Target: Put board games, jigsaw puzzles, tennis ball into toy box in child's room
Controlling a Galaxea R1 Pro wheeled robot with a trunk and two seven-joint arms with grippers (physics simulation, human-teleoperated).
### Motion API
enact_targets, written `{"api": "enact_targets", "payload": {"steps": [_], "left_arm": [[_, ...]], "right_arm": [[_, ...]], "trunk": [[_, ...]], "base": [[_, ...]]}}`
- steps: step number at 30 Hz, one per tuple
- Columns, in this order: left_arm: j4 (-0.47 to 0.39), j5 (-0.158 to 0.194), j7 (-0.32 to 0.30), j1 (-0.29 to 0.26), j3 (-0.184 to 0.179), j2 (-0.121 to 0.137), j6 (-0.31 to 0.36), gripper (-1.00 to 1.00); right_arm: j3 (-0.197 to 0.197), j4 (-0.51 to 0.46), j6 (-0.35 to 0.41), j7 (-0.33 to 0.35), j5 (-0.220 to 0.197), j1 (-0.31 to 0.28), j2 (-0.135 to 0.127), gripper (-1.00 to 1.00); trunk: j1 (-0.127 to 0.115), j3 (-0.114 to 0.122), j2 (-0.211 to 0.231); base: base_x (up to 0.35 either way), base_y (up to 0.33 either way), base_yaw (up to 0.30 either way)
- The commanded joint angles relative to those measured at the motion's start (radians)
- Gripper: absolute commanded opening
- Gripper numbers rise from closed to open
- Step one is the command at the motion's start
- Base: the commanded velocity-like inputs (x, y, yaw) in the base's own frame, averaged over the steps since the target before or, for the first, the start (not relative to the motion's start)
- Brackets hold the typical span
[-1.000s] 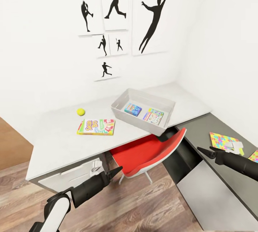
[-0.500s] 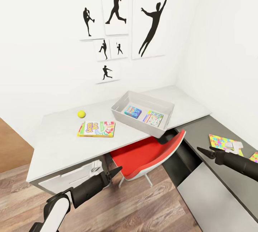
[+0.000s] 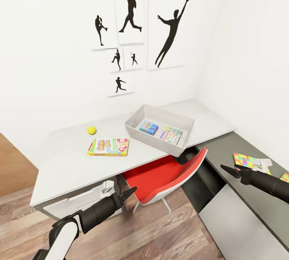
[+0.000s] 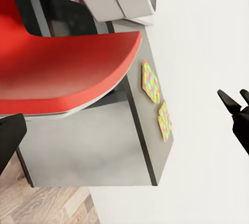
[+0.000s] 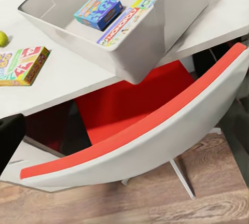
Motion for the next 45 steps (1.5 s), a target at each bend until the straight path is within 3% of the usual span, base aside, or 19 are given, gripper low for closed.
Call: {"api": "enact_targets", "payload": {"steps": [1,45], "left_arm": [[0.0,0.002,0.0,-0.001,0.0,0.0,0.004,1.0],[0.006,-0.014,0.001,-0.001,0.001,0.002,0.002,1.0]], "right_arm": [[-0.002,-0.001,0.006,0.01,0.01,-0.001,0.0,1.0],[-0.001,-0.001,0.011,0.009,0.01,-0.003,0.0,1.0]], "trunk": [[0.001,0.0,-0.002],[0.001,0.073,-0.002]], "base": [[0.0,0.0,0.0],[0.0,0.001,0.0]]}}
